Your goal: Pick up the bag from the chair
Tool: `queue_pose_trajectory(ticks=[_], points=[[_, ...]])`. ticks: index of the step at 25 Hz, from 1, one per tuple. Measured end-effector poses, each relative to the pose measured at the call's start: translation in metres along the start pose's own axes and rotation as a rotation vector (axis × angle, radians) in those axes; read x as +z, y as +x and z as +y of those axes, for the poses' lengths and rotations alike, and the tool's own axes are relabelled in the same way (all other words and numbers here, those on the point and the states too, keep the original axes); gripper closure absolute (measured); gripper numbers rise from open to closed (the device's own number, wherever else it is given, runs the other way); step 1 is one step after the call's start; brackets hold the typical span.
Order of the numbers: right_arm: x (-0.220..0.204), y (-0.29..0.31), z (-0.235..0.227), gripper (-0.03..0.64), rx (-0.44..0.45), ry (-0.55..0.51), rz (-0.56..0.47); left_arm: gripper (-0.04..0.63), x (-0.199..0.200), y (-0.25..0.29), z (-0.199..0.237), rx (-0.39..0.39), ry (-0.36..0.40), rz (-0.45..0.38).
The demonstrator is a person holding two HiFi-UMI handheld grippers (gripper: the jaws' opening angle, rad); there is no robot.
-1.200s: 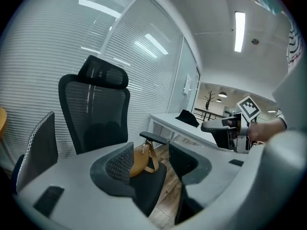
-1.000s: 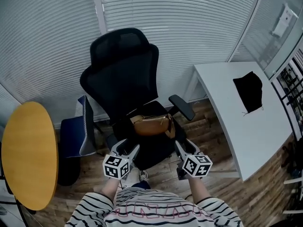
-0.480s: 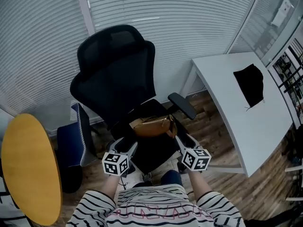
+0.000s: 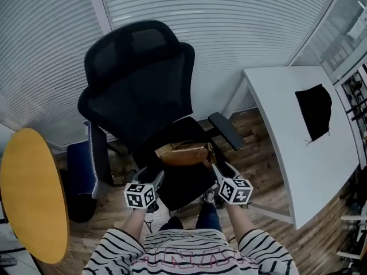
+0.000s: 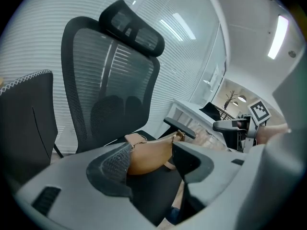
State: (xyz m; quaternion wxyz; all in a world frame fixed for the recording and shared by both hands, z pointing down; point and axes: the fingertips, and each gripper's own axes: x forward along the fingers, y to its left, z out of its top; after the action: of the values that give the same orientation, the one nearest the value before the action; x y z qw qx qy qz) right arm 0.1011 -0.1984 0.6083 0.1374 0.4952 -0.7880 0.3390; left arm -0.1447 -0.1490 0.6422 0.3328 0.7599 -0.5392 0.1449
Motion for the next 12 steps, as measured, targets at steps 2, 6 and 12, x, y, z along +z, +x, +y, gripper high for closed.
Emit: queue_pose_trajectory(ticks=[2, 6, 12], points=[[-0.001, 0.015, -0.008, 0.416, 0.009, -0.009, 0.025, 0.345, -0.004, 0.010, 0.007, 0.028, -0.029, 0.006], [-0.005, 0.045, -0.022, 0.416, 0.032, -0.031, 0.077, 0.344, -0.017, 0.034, 0.016, 0.078, -0.075, 0.023], [-0.015, 0.094, -0.040, 0.416, 0.053, -0.073, 0.136, 0.342, -0.029, 0.075, 0.030, 0.119, -0.116, 0.044]])
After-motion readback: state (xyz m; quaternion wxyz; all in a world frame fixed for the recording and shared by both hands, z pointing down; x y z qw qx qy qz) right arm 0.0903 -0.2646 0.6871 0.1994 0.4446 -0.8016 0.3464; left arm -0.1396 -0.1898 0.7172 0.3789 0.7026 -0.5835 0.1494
